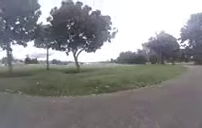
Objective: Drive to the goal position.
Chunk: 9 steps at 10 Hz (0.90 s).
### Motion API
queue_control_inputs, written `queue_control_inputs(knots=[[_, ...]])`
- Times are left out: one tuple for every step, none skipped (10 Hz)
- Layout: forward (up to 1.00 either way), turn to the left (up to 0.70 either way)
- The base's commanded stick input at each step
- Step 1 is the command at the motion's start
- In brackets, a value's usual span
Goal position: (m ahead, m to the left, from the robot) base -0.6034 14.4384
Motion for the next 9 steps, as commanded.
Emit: queue_control_inputs(knots=[[0.0, 0.45], [0.0, 0.45], [0.0, 0.45], [0.0, 0.45], [0.0, 0.45], [0.0, 0.45], [0.0, 0.45], [0.0, 0.45], [0.0, 0.45]])
